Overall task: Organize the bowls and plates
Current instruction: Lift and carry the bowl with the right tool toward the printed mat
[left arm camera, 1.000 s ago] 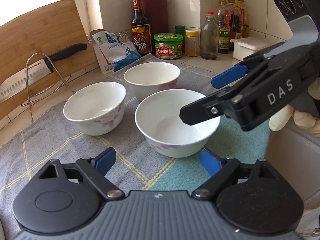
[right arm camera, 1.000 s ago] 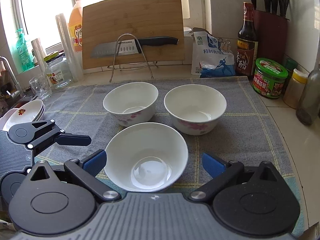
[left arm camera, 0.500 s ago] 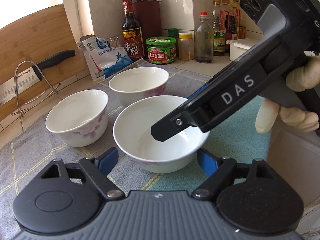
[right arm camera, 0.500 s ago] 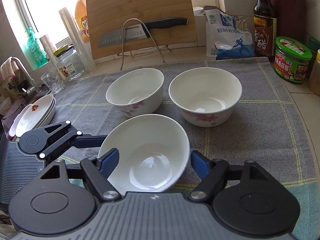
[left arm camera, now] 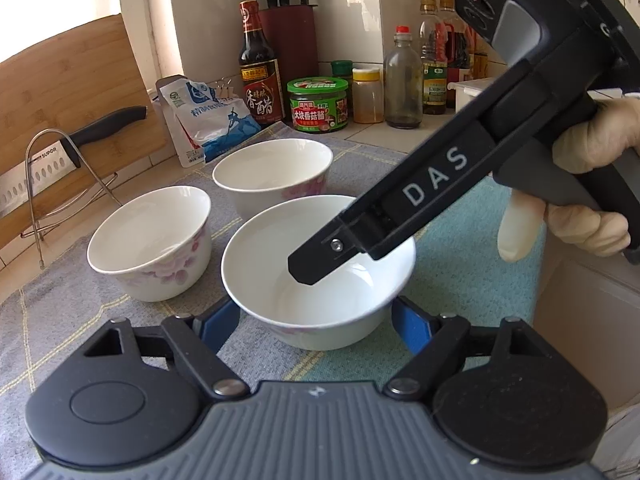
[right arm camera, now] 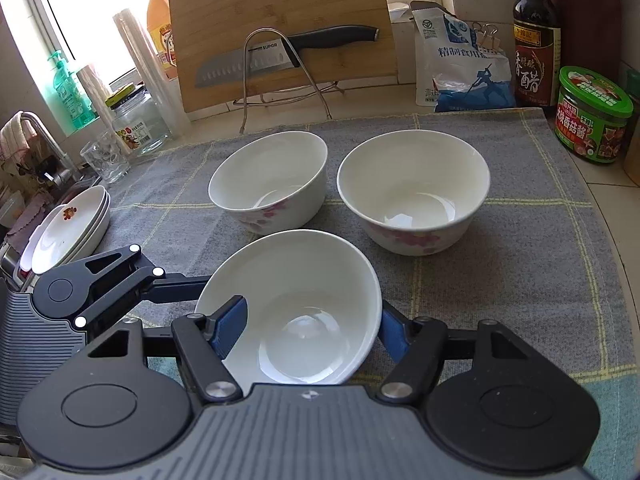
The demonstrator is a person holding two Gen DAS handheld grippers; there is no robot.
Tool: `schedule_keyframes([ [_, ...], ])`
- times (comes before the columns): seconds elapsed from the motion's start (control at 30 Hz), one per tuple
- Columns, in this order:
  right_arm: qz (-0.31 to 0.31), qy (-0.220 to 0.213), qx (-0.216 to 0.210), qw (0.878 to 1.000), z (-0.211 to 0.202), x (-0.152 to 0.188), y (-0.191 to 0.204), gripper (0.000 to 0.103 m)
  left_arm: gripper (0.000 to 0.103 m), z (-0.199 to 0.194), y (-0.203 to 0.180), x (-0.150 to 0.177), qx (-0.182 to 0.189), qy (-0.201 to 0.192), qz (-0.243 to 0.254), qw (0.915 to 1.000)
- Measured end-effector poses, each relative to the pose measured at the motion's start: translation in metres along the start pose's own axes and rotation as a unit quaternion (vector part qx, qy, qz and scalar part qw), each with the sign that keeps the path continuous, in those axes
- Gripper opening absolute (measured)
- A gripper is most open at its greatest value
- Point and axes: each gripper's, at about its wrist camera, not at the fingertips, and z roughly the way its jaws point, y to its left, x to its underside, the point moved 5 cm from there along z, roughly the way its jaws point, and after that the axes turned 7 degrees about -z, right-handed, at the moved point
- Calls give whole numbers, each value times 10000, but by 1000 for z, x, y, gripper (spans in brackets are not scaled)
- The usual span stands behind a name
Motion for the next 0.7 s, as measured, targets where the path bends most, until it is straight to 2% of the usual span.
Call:
schedule_keyframes([
  [0.33, 20, -65, -49, 10000, -8, -6, 14, 75, 83, -20, 8, 0, -5, -77, -39, 10000],
  [0.7, -365, -52, -471, 9982, 0, -16, 63, 75, 83, -58, 39, 19, -286, 10, -264, 9992],
])
